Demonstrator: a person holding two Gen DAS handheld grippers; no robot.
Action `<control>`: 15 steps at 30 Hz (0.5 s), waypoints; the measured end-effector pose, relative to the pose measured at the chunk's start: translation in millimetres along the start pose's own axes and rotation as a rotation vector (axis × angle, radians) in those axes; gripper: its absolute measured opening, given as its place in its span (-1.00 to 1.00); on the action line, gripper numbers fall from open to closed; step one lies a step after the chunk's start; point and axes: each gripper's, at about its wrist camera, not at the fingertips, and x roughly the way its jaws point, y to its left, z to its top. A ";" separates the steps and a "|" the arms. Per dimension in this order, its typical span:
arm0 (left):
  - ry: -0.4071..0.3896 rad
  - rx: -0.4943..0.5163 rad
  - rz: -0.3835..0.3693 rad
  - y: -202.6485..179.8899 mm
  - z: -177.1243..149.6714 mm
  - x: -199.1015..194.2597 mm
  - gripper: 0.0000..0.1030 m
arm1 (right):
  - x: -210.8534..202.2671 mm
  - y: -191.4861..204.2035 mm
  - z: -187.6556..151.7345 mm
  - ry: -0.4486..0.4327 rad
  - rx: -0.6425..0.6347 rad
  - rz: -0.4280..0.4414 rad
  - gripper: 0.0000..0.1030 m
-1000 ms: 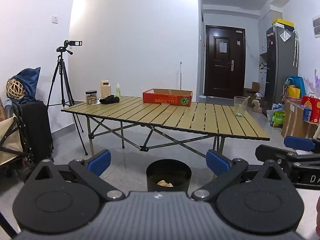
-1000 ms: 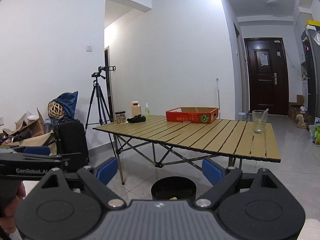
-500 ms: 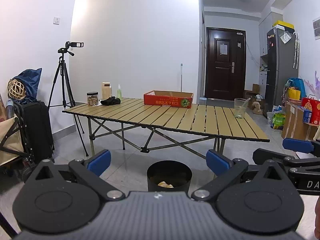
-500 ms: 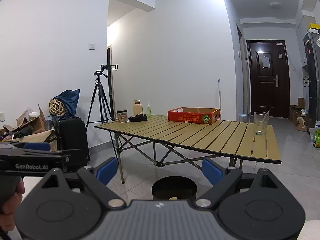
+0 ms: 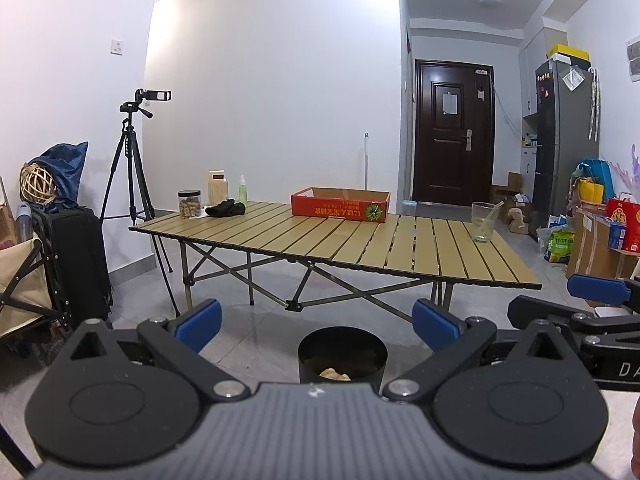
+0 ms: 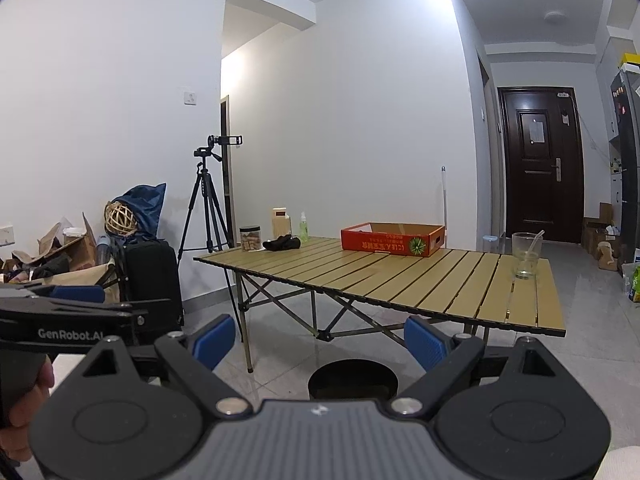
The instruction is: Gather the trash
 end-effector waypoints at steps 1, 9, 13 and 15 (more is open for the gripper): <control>-0.002 0.001 0.001 0.1 0.2 -0.8 1.00 | -0.5 1.0 0.2 -0.003 0.000 0.001 0.77; -0.017 0.006 0.008 -0.6 2.5 -4.1 1.00 | -1.3 1.8 -0.1 -0.010 -0.005 -0.002 0.78; -0.017 0.007 0.008 -0.3 3.0 -4.1 1.00 | -2.5 1.5 -0.5 -0.016 -0.007 0.000 0.91; -0.016 0.007 0.007 0.1 3.0 -4.0 1.00 | -2.5 1.4 -0.3 -0.017 -0.008 0.001 0.91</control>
